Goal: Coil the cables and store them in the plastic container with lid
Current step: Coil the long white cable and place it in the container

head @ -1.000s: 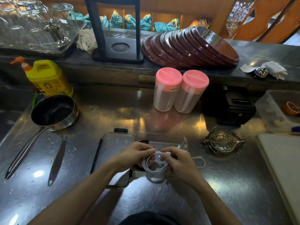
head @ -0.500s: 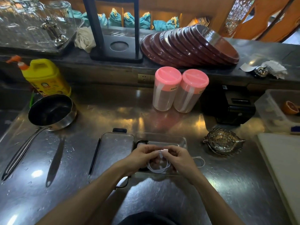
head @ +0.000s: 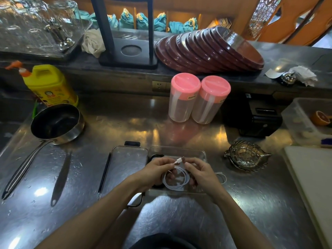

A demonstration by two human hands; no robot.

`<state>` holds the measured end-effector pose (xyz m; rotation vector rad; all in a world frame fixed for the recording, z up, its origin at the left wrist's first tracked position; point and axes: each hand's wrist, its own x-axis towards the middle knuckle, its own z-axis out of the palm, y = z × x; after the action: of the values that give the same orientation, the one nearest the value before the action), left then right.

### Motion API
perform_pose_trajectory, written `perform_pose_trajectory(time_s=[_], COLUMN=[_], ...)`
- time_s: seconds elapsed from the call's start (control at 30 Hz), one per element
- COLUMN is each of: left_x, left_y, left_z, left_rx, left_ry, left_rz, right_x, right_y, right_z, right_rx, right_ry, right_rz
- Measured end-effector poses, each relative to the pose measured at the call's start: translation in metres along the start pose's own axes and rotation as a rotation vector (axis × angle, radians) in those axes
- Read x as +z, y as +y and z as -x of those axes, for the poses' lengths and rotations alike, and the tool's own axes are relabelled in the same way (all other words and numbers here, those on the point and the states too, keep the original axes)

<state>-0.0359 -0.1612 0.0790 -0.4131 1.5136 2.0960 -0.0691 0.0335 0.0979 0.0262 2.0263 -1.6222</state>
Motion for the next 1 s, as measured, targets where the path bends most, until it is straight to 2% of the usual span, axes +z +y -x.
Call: perform_pose_trajectory(time_s=[0.33, 0.5, 0.63, 0.77, 0.9, 1.0], left_x=[0.002, 0.006, 0.011, 0.013, 0.013, 0.012], left_y=[0.003, 0.004, 0.007, 0.006, 0.008, 0.012], left_z=[0.010, 0.011, 0.013, 0.011, 0.008, 0.008], left_rx=[-0.008, 0.045, 0.061, 0.106, 0.144, 0.138], left_ry=[-0.105, -0.166, -0.162, -0.089, -0.032, -0.057], left_rz=[-0.015, 0.004, -0.133, -0.102, -0.094, -0.119], right_x=[-0.002, -0.005, -0.004, -0.005, -0.010, -0.007], right_y=[-0.002, -0.009, -0.008, -0.007, -0.003, -0.005], right_z=[0.001, 0.004, -0.003, -0.010, -0.013, -0.007], right_rx=[-0.145, -0.133, -0.067, -0.040, -0.056, -0.086], right_ry=[0.060, 0.067, 0.136, 0.264, 0.187, 0.116], right_rz=[-0.121, -0.257, -0.166, -0.004, 0.357, 0.323])
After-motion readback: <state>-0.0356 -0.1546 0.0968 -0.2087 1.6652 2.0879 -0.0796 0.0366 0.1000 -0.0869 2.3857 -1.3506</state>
